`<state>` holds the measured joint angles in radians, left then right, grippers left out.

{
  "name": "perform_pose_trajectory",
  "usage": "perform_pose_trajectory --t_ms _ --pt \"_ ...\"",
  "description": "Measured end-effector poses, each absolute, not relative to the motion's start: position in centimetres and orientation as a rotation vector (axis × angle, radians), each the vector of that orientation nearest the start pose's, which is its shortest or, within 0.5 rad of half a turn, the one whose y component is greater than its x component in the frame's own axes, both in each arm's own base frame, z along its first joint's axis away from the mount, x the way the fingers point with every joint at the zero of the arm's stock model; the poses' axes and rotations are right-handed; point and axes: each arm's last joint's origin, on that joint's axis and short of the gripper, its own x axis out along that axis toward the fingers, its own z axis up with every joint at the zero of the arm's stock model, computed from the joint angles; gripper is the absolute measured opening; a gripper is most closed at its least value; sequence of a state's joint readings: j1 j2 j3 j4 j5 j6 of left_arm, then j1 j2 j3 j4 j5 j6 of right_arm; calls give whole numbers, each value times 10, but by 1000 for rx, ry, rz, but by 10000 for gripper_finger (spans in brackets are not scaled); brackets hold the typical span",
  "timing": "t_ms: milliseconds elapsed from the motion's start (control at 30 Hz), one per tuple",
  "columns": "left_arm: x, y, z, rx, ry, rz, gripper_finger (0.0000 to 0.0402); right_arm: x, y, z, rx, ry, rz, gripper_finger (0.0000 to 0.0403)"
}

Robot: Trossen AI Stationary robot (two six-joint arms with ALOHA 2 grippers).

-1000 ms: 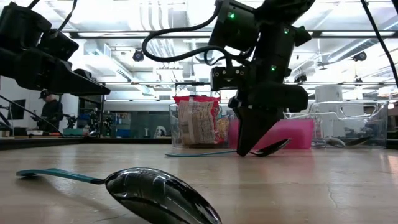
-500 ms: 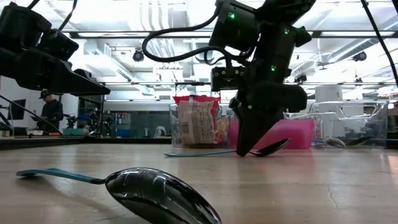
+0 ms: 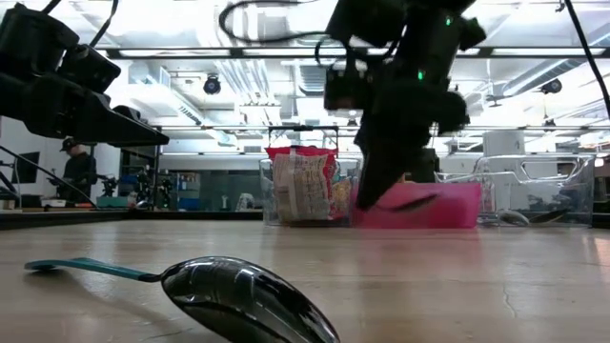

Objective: Pick & Place Food Item
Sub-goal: Put the blue spoon into the right transparent bin

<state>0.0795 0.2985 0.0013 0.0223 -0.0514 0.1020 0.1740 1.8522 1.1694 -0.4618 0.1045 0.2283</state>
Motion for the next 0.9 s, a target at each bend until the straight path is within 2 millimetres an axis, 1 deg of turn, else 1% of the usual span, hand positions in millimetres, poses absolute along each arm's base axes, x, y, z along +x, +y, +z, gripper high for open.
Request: perform_pose_trajectory --t_ms 133,267,400,533,767,900 --pt "112 10 141 98 281 116 244 352 62 179 99 1073 -130 28" --pt "112 10 141 98 281 116 244 339 65 208 121 988 -244 28" --pt "112 10 141 100 282 115 244 315 64 239 154 900 -432 28" --pt "112 10 141 100 282 116 244 288 58 264 201 808 -647 28" --pt "112 10 141 100 282 116 244 242 38 286 259 727 -937 28" --pt "112 10 141 99 282 116 244 222 22 291 283 680 -1109 28"
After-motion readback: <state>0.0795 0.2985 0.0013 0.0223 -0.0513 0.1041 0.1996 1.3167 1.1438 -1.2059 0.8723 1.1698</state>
